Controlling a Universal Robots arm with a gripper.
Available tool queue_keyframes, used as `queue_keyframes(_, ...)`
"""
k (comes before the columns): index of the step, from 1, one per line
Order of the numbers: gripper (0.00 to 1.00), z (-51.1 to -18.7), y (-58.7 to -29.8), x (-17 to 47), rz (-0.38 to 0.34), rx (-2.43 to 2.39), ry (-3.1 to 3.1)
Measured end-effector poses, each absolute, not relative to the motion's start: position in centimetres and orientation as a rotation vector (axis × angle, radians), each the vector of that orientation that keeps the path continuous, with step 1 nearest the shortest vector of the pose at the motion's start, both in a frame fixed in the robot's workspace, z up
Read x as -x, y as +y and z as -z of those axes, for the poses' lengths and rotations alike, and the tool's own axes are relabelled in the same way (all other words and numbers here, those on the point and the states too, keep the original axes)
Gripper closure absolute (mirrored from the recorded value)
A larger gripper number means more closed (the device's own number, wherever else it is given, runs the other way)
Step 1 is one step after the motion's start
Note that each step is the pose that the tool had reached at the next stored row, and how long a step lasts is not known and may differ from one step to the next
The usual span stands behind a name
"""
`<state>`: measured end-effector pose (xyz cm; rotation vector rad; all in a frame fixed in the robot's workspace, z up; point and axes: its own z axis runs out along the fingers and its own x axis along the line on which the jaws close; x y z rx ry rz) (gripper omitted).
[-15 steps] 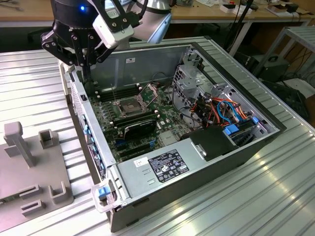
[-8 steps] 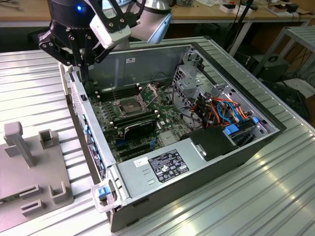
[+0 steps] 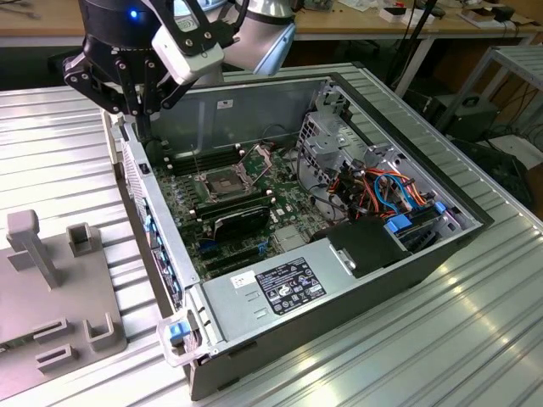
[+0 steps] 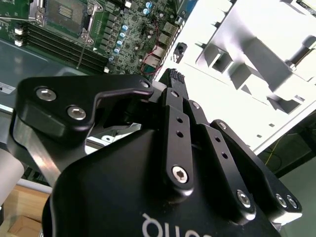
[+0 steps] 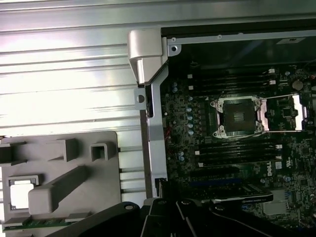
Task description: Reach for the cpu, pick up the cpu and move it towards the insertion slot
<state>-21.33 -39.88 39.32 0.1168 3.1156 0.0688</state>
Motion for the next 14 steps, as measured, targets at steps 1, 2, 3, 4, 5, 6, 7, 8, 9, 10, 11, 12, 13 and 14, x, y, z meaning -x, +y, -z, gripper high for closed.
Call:
queue_keyframes(1,0.89,-39.32,-39.89,21.37,-0.069,-0.117,3.116)
queue_keyframes(2,0.89,-39.32,-39.89,21.41,-0.069,-0.117,3.116)
queue_keyframes(3,0.89,-39.32,-39.88,21.45,-0.069,-0.117,3.116)
queue_keyframes(4,0.89,-39.32,-39.88,21.49,-0.069,-0.117,3.116)
queue_keyframes(5,0.89,-39.32,-39.88,21.53,-0.069,-0.117,3.116)
queue_keyframes(6,0.89,-39.32,-39.88,21.57,-0.069,-0.117,3.116)
queue_keyframes(7,0.89,-39.33,-39.88,21.6,-0.069,-0.117,3.116)
queue_keyframes(8,0.89,-39.33,-39.89,21.63,-0.069,-0.117,3.116)
queue_keyframes(9,0.89,-39.32,-39.88,21.66,-0.069,-0.117,3.116)
queue_keyframes(10,0.89,-39.32,-39.88,21.7,-0.069,-0.117,3.116)
queue_keyframes(11,0.89,-39.32,-39.88,21.75,-0.069,-0.117,3.116)
queue_keyframes(12,0.89,-39.32,-39.89,21.78,-0.069,-0.117,3.116)
queue_keyframes(13,0.89,-39.32,-39.88,21.84,-0.069,-0.117,3.116)
queue_keyframes(14,0.89,-39.33,-39.88,21.9,-0.069,-0.117,3.116)
